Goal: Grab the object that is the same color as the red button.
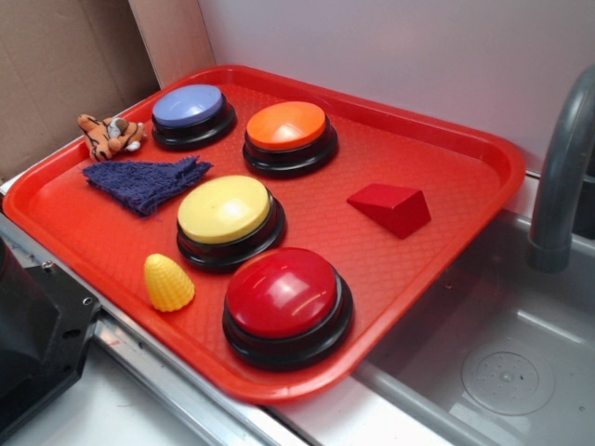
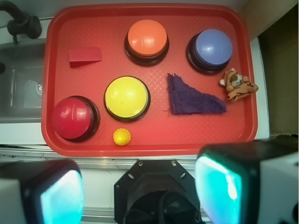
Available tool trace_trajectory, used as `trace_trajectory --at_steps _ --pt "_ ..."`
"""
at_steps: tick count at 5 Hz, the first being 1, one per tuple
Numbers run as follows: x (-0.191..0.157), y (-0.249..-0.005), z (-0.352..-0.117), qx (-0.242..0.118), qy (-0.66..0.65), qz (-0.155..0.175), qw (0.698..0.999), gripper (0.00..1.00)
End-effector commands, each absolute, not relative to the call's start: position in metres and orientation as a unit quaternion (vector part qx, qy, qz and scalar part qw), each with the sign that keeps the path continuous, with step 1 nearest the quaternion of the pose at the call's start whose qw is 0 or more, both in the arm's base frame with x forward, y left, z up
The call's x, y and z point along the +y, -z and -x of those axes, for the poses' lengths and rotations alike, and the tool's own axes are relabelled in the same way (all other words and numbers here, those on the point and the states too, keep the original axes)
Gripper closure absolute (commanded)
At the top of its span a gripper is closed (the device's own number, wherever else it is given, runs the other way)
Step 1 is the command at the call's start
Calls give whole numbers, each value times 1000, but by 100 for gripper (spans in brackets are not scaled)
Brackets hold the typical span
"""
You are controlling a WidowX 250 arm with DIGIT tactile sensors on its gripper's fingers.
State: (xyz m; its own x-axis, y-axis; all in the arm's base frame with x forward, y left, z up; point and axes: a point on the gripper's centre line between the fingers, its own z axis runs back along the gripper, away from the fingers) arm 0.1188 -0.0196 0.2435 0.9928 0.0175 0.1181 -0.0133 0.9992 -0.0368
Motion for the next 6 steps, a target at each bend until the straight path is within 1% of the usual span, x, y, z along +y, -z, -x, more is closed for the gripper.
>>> trace_trajectory --at_steps 1,2,3,4,5,6 --pt "-20 -244 -119 -59 -8 18 998 0" --pt "-25 -242 -158 13 124 -43 991 0" --pt "-37 -226 -194 19 247 -55 967 0" --pt "-63 -208 -207 6 364 -82 928 0" --pt "-96 -177 -219 2 476 -107 873 0" --pt "-122 -156 -235 -18 580 -108 807 0"
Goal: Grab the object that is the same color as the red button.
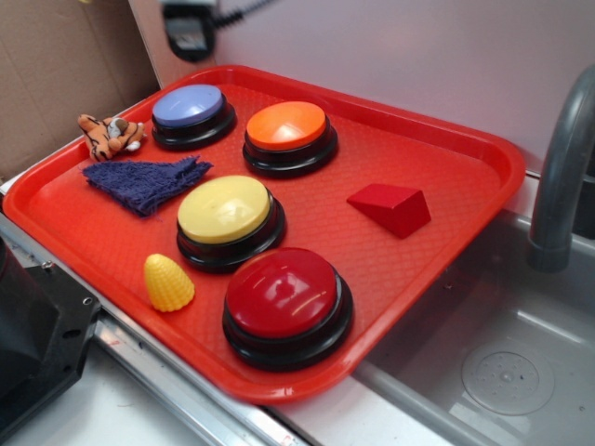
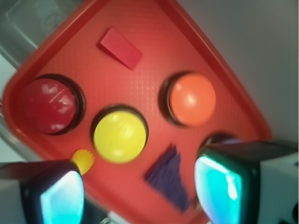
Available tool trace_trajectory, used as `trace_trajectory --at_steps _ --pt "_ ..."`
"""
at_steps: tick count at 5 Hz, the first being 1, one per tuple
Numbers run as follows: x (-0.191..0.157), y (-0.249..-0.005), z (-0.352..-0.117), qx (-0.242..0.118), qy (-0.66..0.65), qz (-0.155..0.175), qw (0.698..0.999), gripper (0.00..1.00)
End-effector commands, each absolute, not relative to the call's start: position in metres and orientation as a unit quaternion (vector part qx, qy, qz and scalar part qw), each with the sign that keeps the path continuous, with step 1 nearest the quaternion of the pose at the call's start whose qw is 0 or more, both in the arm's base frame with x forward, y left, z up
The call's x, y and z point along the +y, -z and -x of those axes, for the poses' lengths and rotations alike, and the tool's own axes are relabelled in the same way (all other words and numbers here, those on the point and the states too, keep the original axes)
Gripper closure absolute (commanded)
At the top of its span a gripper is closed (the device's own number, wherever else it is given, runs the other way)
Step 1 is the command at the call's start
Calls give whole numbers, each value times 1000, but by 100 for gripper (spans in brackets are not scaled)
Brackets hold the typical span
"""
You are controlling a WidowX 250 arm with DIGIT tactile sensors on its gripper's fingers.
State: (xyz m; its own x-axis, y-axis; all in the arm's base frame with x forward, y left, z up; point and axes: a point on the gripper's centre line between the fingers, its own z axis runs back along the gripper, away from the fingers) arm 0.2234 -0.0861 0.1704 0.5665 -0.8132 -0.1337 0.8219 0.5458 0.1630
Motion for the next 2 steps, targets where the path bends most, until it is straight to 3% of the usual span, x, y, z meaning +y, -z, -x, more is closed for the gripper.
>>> trace_trajectory --at_steps 1,2 --pt "-131 -140 -243 -32 667 -111 736 0" --pt "-125 -123 -253 -25 676 -112 728 0"
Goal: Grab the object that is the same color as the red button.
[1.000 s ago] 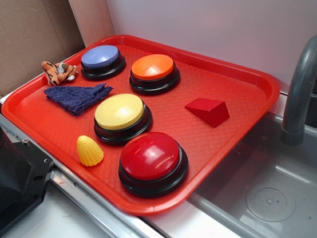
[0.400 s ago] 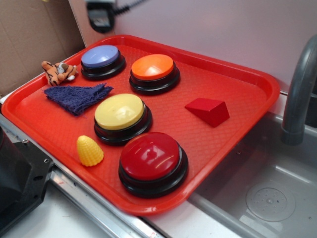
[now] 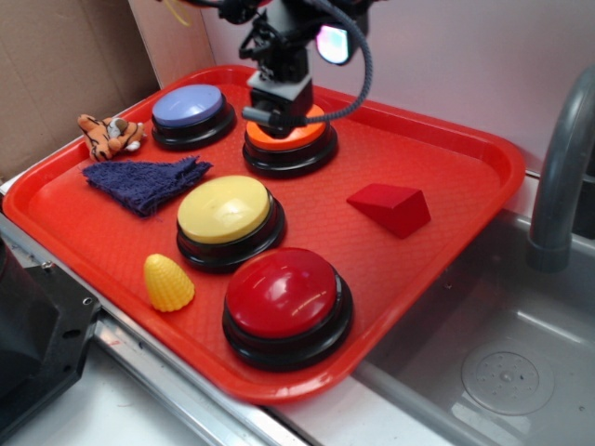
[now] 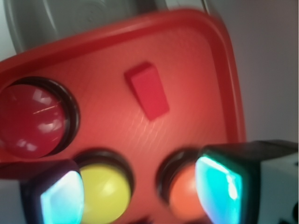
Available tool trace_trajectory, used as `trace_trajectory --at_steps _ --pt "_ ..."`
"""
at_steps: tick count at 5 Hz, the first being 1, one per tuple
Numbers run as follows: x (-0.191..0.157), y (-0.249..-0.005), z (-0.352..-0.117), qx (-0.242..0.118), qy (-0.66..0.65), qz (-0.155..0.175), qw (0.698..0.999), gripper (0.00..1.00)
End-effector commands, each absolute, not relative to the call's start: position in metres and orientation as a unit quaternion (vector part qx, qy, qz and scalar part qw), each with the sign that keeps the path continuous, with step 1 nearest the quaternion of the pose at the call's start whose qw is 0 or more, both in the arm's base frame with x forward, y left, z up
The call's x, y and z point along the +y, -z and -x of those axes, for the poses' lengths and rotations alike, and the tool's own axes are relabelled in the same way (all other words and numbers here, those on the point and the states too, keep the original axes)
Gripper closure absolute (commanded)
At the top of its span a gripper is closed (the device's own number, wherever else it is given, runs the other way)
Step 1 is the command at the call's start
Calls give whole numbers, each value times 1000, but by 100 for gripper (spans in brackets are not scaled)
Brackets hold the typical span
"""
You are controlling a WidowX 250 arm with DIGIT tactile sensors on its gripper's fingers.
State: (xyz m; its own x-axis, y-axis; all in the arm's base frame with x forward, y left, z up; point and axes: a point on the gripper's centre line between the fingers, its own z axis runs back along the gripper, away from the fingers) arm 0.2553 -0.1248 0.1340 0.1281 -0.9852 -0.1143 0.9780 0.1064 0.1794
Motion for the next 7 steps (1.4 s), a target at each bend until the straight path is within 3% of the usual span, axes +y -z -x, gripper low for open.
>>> trace_trajectory --at_steps 1,3,4,5,7 --pt "-131 -101 -257 -10 702 -90 706 0" --pt "-138 -58 -267 6 688 -54 724 0" --pt "-148 -64 -274 -9 683 -73 727 0" --pt "-147 -57 -279 -3 684 -83 725 0" --pt "-156 -39 -286 5 689 -72 721 0"
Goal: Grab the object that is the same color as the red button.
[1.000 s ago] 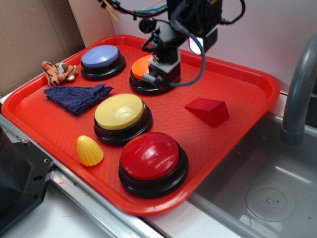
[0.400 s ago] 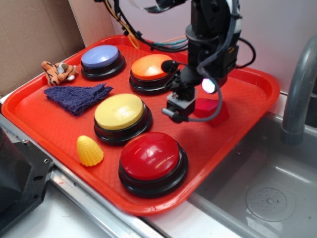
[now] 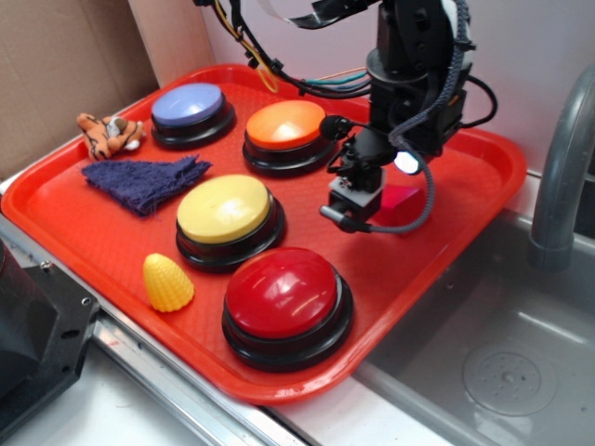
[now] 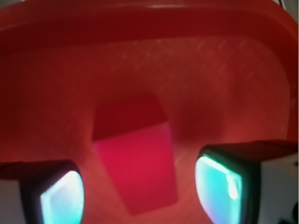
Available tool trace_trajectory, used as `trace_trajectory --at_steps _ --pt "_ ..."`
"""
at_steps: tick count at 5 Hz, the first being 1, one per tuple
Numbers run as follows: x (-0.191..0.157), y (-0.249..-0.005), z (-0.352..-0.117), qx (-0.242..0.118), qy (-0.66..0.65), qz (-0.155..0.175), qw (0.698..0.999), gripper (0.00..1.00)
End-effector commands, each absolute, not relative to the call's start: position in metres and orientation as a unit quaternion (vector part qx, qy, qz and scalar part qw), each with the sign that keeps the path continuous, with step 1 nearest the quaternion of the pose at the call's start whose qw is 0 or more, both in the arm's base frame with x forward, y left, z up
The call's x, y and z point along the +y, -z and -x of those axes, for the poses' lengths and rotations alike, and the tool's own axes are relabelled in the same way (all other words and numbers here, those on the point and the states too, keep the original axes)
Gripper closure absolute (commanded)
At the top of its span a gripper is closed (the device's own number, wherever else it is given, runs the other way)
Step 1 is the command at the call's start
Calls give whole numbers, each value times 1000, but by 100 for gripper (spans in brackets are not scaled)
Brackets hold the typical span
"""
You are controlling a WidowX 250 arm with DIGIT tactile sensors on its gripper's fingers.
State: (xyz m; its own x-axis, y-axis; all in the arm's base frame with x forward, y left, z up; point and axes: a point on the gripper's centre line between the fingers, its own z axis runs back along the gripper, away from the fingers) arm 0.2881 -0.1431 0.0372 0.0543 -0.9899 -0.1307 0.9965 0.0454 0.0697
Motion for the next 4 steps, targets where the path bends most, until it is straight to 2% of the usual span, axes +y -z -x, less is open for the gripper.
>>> trace_trajectory --at_steps 1,2,3,4 --pt "-160 -28 -287 6 688 -49 724 100" --pt "-159 -26 -283 15 694 -43 719 100" --pt "-143 -51 -275 11 601 -8 799 100" --pt "-118 -101 -258 -2 497 15 868 100"
